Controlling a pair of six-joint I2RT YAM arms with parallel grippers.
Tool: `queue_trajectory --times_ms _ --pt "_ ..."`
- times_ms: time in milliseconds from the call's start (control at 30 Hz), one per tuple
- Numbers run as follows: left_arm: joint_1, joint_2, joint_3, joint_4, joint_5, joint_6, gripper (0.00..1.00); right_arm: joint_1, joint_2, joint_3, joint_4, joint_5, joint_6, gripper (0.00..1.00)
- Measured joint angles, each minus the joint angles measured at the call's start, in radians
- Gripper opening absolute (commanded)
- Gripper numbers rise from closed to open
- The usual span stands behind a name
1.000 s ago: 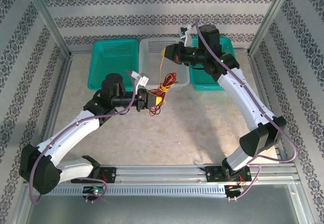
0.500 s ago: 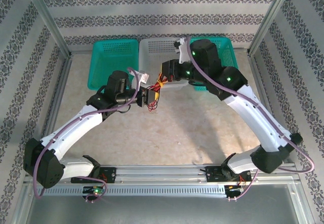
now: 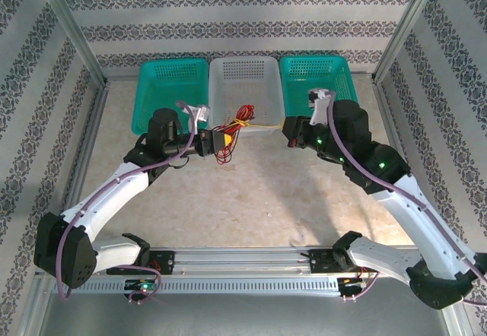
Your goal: Untangle the cables
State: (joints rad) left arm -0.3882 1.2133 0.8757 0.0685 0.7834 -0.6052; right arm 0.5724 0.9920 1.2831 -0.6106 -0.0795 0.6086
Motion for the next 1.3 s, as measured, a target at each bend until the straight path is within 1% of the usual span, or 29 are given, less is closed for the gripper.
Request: queue_trajectory --times_ms 67,133,200,400,500,567,667,767,867,1000,1133,1200,1233,1300 --pt "0.007 -0.005 -0.022 0.039 0.031 -0.035 0.00 -0.039 -0.030 -0.041 0.005 -0.008 0.019 0.00" --pt "0.032 -0.011 -0.049 0.069 0.040 -0.082 0.00 -0.077 -0.060 -0.076 0.002 -0.007 0.037 0.00" --pt "0.051 -0.012 -0.077 0.125 0.067 -0.132 0.00 -0.096 -0.080 -0.103 0.011 -0.015 0.050 0.00" --pt "0.071 -0.013 -0.185 0.409 0.117 -0.336 0.00 -0.120 -0.093 -0.163 0.055 -0.047 0.090 0.00" --pt "0.085 0.003 -0.242 0.671 0.134 -0.475 0.00 -0.137 -0.093 -0.194 0.089 -0.056 0.109 0.00" --pt "0.090 0.045 -0.254 0.883 0.161 -0.586 0.00 -0.177 -0.089 -0.233 0.127 -0.084 0.132 0.00" --pt "0.074 0.071 -0.238 1.039 0.211 -0.670 0.00 -0.256 -0.048 -0.289 0.204 -0.161 0.175 0.00" --pt "0.035 0.071 -0.200 1.124 0.261 -0.713 0.00 -0.309 0.053 -0.300 0.296 -0.252 0.209 0.00" --pt "0.010 0.071 -0.170 1.169 0.297 -0.736 0.00 -0.317 0.177 -0.262 0.370 -0.336 0.236 0.00" --pt "-0.004 0.084 -0.158 1.197 0.328 -0.740 0.00 -0.317 0.342 -0.140 0.447 -0.414 0.272 0.00" --pt "-0.018 0.134 -0.138 1.178 0.370 -0.725 0.00 -0.317 0.520 0.079 0.458 -0.463 0.288 0.00" --pt "-0.024 0.137 -0.136 1.099 0.373 -0.667 0.00 -0.316 0.606 0.219 0.441 -0.483 0.287 0.00" --pt "-0.031 0.128 -0.134 1.028 0.372 -0.616 0.00 -0.314 0.650 0.298 0.422 -0.494 0.286 0.00" --pt "-0.048 0.088 -0.113 0.805 0.350 -0.469 0.00 -0.306 0.717 0.441 0.372 -0.514 0.282 0.00"
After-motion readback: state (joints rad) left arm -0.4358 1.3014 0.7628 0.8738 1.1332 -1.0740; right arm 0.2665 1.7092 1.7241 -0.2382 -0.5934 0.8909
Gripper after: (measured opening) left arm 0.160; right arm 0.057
